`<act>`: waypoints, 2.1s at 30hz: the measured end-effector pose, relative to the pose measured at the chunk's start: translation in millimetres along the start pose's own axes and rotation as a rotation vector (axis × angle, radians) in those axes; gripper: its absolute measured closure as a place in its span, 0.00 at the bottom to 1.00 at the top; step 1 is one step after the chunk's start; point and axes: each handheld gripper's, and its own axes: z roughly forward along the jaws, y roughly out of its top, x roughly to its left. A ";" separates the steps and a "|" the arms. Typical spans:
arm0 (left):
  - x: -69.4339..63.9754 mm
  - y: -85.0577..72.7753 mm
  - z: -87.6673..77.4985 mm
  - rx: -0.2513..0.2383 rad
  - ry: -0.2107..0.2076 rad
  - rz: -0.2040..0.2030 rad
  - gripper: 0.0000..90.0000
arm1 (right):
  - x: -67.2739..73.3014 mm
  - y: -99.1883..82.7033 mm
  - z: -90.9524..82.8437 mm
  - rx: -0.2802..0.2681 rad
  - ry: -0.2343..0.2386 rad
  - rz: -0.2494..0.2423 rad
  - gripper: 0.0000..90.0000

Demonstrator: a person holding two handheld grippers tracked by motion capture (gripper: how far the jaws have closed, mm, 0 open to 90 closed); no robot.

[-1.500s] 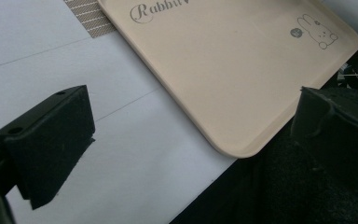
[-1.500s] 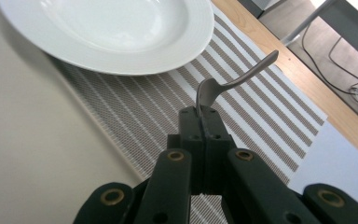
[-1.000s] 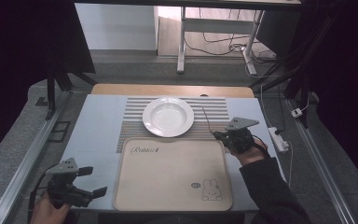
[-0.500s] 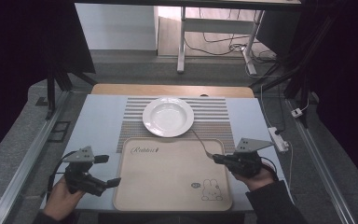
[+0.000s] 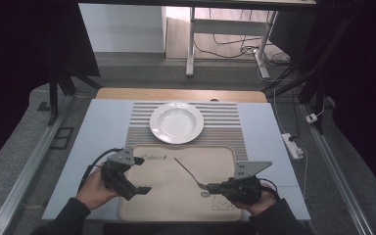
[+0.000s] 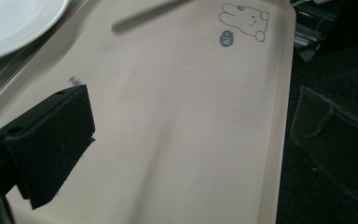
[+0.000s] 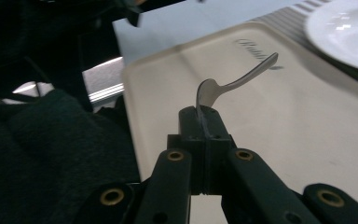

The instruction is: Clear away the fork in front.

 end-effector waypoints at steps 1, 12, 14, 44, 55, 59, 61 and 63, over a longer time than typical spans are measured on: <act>0.6 4.8 4.8 0.008 -0.021 0.024 0.00 | 2.0 0.4 2.1 0.003 0.014 -0.008 1.00; -6.9 41.4 48.0 0.119 -0.127 0.272 0.03 | 16.0 6.7 18.0 0.031 0.117 -0.068 1.00; -8.2 45.3 52.9 0.127 -0.145 0.304 0.05 | 17.6 7.5 19.5 0.037 0.134 -0.077 1.00; -18.2 40.5 65.3 0.178 -0.343 0.708 0.97 | 17.5 4.9 26.7 0.087 0.253 -0.080 0.97; -15.7 44.2 67.1 0.281 -0.315 0.517 0.97 | 10.2 5.3 23.1 0.086 0.087 -0.101 0.73; -14.7 43.7 66.2 0.313 -0.274 0.437 0.97 | 8.2 5.7 18.8 0.064 -0.006 -0.106 0.53; -13.3 44.0 64.6 0.341 -0.247 0.366 0.97 | 7.5 5.6 16.4 0.066 -0.054 -0.103 0.44; -11.5 43.1 62.0 0.350 -0.224 0.310 0.97 | 7.5 4.3 15.0 0.088 -0.113 -0.110 0.37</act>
